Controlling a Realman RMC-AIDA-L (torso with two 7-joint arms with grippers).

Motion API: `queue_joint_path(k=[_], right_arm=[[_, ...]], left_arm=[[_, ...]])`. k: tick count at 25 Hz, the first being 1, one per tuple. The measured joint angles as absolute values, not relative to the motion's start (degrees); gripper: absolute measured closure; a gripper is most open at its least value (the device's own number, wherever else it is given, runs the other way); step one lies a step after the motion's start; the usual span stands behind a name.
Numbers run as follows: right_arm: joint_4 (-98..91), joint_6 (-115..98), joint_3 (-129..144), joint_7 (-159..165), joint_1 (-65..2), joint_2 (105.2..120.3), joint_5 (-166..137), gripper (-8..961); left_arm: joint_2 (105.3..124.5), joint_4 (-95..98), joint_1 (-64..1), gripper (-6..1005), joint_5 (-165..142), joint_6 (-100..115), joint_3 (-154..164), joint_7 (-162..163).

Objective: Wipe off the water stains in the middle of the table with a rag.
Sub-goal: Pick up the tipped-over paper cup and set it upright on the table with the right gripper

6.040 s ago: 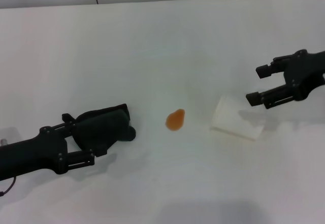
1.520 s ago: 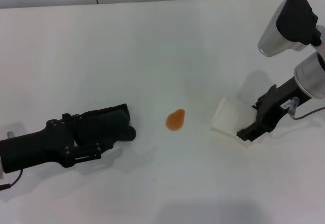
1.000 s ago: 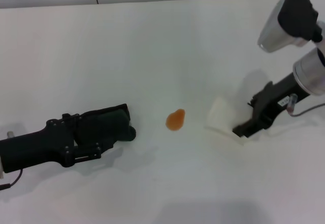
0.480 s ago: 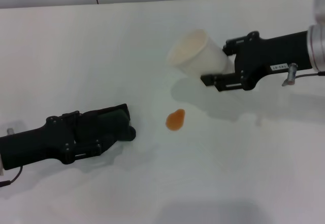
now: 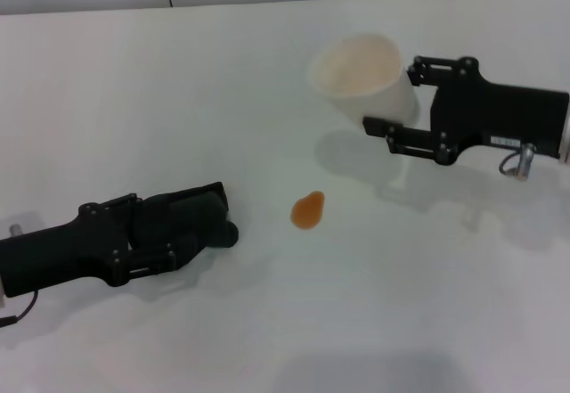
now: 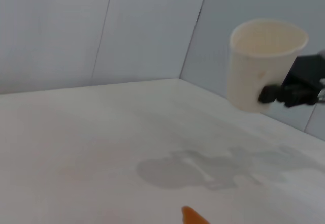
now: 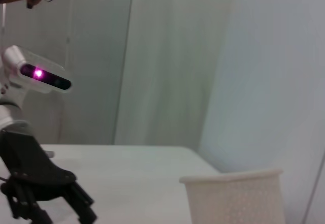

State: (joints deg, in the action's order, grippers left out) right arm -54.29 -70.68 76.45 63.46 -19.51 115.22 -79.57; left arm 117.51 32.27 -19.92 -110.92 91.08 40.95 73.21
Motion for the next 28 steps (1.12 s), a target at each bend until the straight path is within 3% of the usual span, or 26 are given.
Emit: queue_joint_path(k=[28], right_arm=[[-28.96, -64.73, 77.31, 45.53, -20.15, 115.49, -65.57, 353]], left_arm=[[117.64, 32.26, -20.92, 235, -110.64, 89.5, 40.87, 73.22]])
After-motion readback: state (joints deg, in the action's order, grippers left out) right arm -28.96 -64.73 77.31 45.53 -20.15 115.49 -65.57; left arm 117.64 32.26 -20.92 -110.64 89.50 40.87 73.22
